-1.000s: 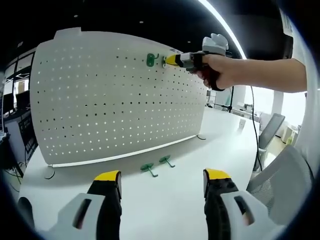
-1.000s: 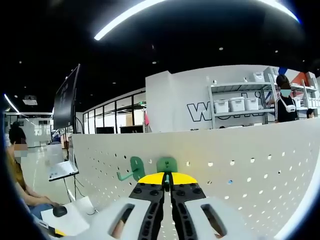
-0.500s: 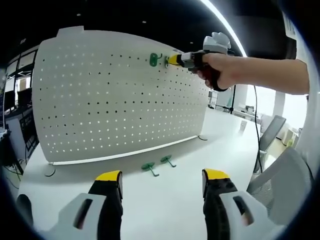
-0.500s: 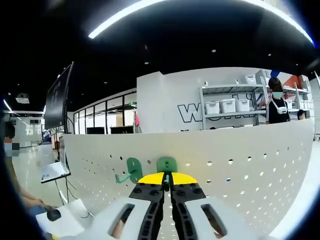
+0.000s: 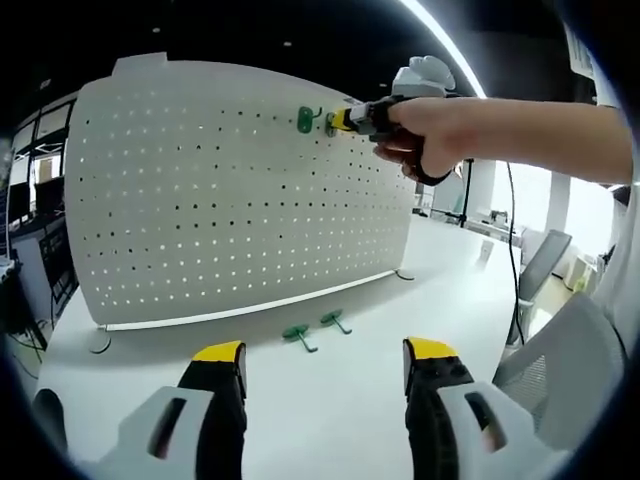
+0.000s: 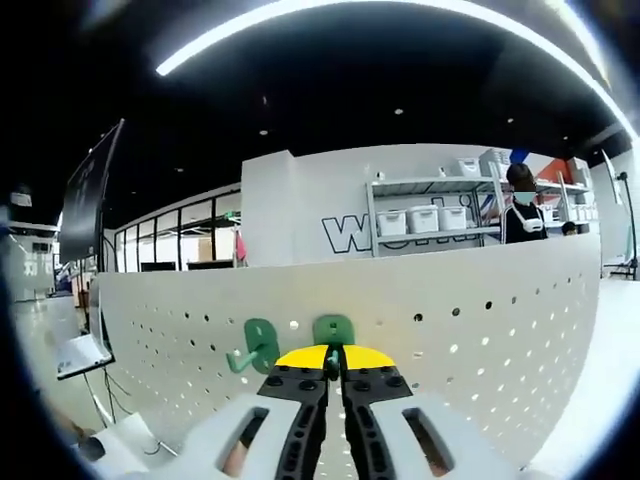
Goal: Insert the hook assembly into the mounting plate slot until the hook locks in place.
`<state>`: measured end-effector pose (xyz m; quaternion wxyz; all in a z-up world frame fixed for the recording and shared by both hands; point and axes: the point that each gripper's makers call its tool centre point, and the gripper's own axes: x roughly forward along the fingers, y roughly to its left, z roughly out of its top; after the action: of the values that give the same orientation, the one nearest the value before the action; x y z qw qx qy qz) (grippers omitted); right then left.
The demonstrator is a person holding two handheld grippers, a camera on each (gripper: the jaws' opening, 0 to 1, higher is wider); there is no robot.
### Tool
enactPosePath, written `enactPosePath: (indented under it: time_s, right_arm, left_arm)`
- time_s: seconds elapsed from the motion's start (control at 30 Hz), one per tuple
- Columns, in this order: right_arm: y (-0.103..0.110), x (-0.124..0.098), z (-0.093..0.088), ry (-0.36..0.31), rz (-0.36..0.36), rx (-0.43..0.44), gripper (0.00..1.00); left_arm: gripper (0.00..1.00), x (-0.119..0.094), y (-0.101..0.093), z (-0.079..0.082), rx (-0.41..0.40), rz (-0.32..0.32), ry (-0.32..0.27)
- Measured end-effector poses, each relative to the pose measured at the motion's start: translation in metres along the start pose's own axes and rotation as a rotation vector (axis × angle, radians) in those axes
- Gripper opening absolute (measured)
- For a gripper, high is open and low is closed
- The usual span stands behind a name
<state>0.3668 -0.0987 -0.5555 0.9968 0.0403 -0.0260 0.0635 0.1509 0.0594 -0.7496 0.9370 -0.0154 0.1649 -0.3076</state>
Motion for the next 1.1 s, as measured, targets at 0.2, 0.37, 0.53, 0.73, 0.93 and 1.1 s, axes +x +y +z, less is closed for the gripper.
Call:
enactPosePath:
  time_s: [0.2,0.37,0.53,0.73,0.93,1.1]
  right_arm:
    - [0.0001,-0.0011,-0.0026,0.003,-0.014,-0.011,0.02]
    - [-0.0004,-0.0019,-0.0030,-0.005,-0.031,0.012,0.02]
    - [-0.0010,-0.0015,-0.0026,0.000,-0.024,0.023,0.02]
    - [-0.0008,-0.0023,-0.0024,0.002,-0.007,0.032,0.03]
    - [-0.0002,-0.0034,-0.0023,-0.009,0.041,0.072,0.05]
    - [0.0083,-0.0067,-0.0021,-0.017,0.120,0.011,0.12]
  left_arm:
    - [0.65,-0.0004,-0.0014,0.0011,-0.002,-0.004,-0.003]
    - [0.65,-0.0007,-0.0016,0.0013,-0.001,-0.008,-0.006]
    - [0.65,-0.0016,-0.0006,0.0016,-0.003,-0.007,-0.009]
    - [0.65,-0.0016,0.0000,0.0011,-0.003,-0.007,-0.008]
    - [0.65,-0.0013,0.0004,0.0013,-0.003,-0.007,-0.009]
    - [0.65,-0.0008,0.0007,0.0014,-0.003,-0.008,-0.010]
